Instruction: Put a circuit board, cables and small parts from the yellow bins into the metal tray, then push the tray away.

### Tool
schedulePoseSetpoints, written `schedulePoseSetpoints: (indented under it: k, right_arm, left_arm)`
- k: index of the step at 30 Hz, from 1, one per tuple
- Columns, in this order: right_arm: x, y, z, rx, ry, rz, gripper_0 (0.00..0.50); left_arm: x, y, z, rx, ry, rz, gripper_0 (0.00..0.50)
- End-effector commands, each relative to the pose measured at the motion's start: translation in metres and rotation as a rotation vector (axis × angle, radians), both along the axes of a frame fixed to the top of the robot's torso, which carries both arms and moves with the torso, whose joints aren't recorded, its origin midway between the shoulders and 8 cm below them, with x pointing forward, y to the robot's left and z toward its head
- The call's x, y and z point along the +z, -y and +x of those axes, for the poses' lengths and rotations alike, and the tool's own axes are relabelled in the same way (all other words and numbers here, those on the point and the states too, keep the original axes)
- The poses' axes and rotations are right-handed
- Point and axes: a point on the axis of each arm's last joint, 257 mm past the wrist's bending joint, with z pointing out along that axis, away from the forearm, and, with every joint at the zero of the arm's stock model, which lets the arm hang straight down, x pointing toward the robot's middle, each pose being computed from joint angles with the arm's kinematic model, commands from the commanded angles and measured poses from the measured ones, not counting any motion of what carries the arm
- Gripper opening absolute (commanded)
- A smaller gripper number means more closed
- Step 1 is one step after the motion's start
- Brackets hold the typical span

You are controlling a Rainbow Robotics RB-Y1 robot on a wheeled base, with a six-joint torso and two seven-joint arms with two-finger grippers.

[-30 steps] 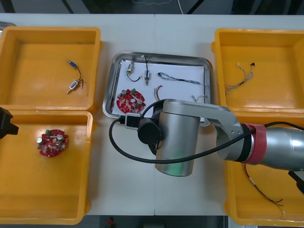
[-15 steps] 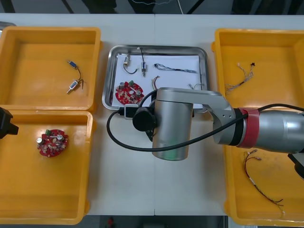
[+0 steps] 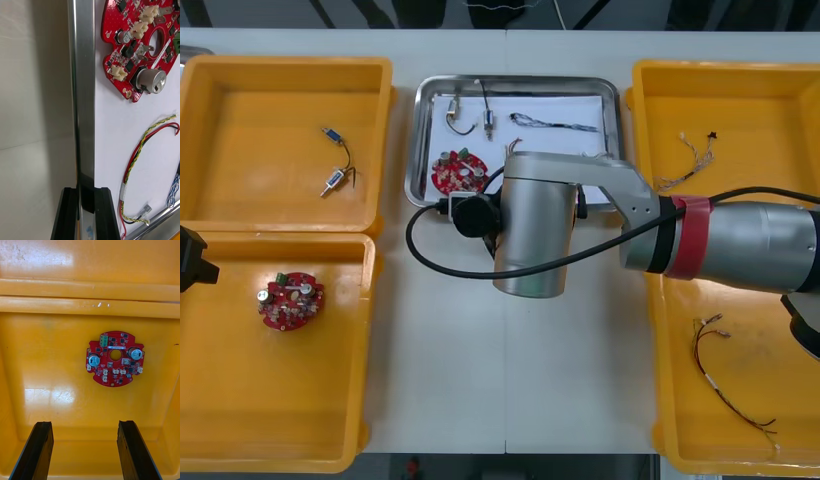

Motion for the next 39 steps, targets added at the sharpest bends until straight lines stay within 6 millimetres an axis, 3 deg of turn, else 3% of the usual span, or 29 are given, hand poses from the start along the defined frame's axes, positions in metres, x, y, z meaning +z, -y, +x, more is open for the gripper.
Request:
schedulePoseSetpoints:
  k: [1,39]
  right_arm:
    - [0.031,-0.025,0.016,0.055,0.055,-0.022,0.000]
    - [0.055,-0.039,0.068,0.065,0.106,-0.002,0.000]
  left_arm:
    - [0.010,-0.011,-0.005,-0.047,0.008,0.066,0.500]
    - [0.010,-0.011,-0.005,-0.047,0.008,0.066,0.500]
